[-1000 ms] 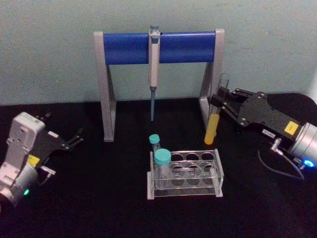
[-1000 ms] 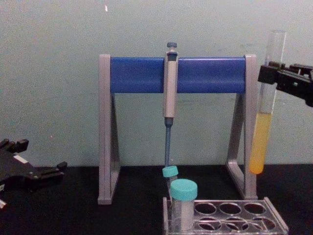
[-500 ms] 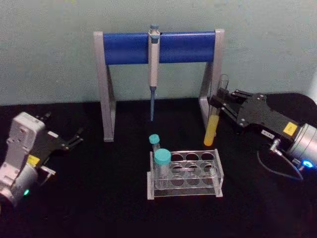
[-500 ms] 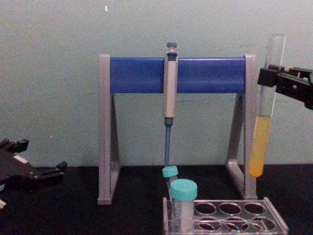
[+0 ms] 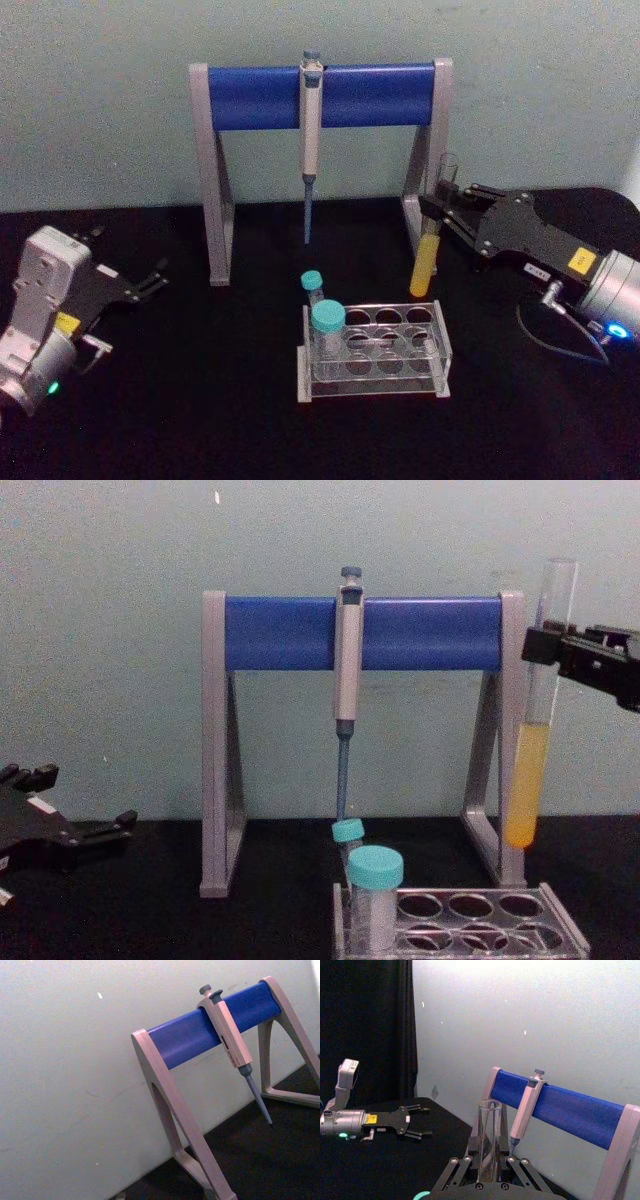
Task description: Pick up the test tube from the test tube rack, shake it, then place it back into the test tube rack.
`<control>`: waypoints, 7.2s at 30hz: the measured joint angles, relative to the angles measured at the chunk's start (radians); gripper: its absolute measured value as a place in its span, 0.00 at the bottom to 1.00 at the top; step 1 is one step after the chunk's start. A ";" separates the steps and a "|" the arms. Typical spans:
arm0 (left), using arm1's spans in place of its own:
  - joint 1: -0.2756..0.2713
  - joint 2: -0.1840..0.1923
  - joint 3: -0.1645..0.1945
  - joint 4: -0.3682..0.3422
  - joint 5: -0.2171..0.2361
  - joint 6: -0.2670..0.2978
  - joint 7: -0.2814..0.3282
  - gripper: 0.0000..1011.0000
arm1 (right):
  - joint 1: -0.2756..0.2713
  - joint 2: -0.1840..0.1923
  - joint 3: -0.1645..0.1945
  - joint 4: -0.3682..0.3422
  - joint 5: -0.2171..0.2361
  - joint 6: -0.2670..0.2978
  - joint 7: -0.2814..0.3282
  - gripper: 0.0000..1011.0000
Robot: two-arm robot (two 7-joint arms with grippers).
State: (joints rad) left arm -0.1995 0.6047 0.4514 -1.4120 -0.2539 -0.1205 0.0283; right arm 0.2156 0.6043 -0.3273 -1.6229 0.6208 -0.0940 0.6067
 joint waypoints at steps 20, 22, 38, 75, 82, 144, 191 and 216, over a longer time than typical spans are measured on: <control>0.000 0.000 0.000 0.000 0.000 0.000 0.000 0.99 | 0.005 0.007 -0.018 0.024 0.019 0.020 0.028 0.23; 0.000 0.000 0.000 0.000 0.000 0.000 0.000 0.99 | 0.006 0.007 -0.022 0.029 0.027 0.022 0.036 0.23; 0.000 0.000 0.000 0.000 0.000 0.000 0.000 0.99 | 0.038 -0.003 -0.074 0.081 0.052 0.038 0.080 0.23; 0.000 0.000 0.000 0.000 0.000 0.000 0.000 0.99 | 0.016 0.033 -0.073 0.064 0.034 0.044 0.030 0.23; 0.000 0.000 0.000 0.000 0.000 0.000 0.000 0.99 | 0.007 0.039 -0.067 0.058 0.022 0.054 0.020 0.23; 0.000 0.000 0.000 0.000 0.000 0.000 0.000 0.99 | 0.037 0.007 -0.112 0.173 -0.019 0.094 0.042 0.23; 0.000 0.000 0.000 0.000 0.000 0.000 0.000 0.99 | 0.036 0.007 -0.112 0.173 -0.020 0.093 0.044 0.50; 0.000 0.000 0.000 0.000 0.000 0.000 0.000 0.99 | 0.036 0.007 -0.112 0.172 -0.018 0.093 0.044 0.99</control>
State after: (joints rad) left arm -0.1995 0.6047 0.4514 -1.4120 -0.2539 -0.1206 0.0283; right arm 0.2516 0.6116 -0.4389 -1.4504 0.6024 -0.0012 0.6503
